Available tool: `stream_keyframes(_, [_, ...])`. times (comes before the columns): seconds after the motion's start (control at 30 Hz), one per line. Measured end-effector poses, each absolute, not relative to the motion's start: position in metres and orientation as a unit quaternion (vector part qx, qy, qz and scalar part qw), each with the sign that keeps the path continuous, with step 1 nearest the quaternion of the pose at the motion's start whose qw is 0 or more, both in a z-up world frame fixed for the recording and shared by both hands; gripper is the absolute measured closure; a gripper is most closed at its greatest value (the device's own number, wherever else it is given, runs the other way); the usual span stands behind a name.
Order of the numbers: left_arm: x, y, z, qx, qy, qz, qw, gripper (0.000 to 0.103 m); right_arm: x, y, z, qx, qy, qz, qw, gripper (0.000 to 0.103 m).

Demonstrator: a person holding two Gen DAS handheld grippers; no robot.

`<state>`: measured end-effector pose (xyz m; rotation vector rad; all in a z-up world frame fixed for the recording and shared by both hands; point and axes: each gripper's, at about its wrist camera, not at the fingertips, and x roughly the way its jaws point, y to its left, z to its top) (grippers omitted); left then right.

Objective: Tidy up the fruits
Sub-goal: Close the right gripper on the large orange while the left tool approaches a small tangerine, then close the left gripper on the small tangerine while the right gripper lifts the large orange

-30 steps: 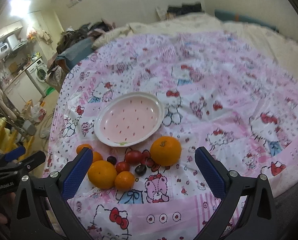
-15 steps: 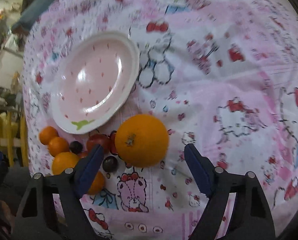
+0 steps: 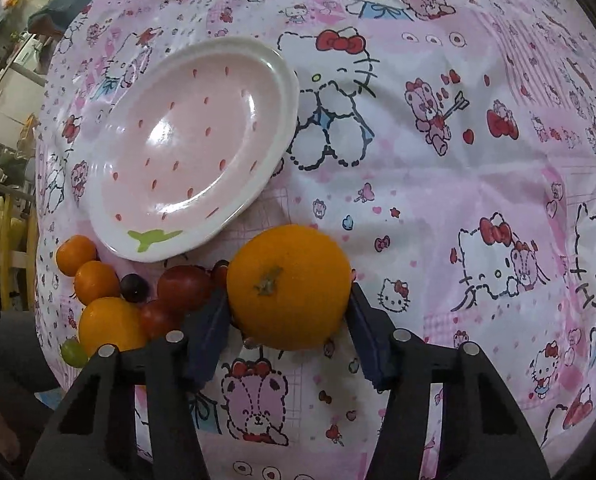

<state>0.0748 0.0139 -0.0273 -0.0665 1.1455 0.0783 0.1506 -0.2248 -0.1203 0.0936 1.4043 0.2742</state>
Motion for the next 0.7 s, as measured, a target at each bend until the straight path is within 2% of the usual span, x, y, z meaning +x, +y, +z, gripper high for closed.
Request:
stream_keyframes(0.3, [0.074, 0.019, -0.025, -0.035, 0.546, 0.040, 0.836, 0.001, 0.133, -0.249, -0.099, 0.076, 0.613, 0.121, 0.777, 0.045])
stream_keyframes(0.7, [0.103, 0.033, -0.019, -0.053, 0.573, 0.052, 0.816, 0.001, 0.113, -0.269, -0.052, 0.139, 0.532, 0.148, 0.822, 0.045])
